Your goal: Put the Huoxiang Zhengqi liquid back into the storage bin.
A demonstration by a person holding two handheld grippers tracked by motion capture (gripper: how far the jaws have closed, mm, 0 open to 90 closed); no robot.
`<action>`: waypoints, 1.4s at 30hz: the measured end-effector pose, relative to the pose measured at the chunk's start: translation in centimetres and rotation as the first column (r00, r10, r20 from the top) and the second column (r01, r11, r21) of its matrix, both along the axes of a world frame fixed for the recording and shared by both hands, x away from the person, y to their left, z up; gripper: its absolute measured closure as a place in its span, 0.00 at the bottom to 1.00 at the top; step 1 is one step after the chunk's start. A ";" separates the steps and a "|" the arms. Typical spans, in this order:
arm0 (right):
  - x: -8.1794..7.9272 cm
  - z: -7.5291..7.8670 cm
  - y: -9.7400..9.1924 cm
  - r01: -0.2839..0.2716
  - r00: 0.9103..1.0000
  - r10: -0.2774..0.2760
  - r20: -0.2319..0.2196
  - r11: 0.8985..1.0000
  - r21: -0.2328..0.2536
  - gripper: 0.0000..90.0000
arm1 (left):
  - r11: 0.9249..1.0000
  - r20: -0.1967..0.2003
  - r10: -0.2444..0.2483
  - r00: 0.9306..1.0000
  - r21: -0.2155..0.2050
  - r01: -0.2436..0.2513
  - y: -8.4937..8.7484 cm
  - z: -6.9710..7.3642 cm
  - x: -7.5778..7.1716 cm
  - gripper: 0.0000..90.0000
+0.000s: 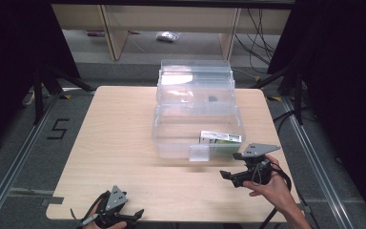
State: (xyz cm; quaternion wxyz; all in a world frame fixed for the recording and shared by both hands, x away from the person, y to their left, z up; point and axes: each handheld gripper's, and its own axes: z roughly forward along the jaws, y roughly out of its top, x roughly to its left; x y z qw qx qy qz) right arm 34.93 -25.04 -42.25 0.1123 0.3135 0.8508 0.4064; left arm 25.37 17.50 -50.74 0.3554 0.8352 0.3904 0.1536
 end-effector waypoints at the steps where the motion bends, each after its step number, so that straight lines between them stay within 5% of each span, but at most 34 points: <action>1: -0.2 -0.1 0.0 0.001 1.000 -0.001 -0.012 1.000 0.004 0.20 | 1.000 0.002 0.008 1.000 -0.010 -0.008 -0.1 0.0 0.0 0.17; 7: -0.8 -0.9 0.0 0.011 1.000 -0.011 0.022 1.000 0.019 0.20 | 1.000 0.001 0.006 1.000 -0.010 -0.006 -0.1 0.0 0.0 0.17; 18: -2.1 -1.9 -0.3 0.032 0.999 -0.032 -0.004 0.999 0.031 0.20 | 1.000 0.001 0.004 1.000 -0.010 -0.004 -0.1 0.0 -0.1 0.17; 19: -2.1 -2.0 -0.5 0.014 1.000 -0.015 0.019 1.000 0.026 0.20 | 1.000 0.000 -0.007 1.000 0.008 0.007 0.0 0.1 0.0 0.17; 42: -4.3 -5.4 -1.3 0.006 0.996 -0.012 -0.084 0.998 -0.062 0.19 | 1.000 0.001 0.002 1.000 -0.016 -0.002 -0.1 0.0 -0.2 0.17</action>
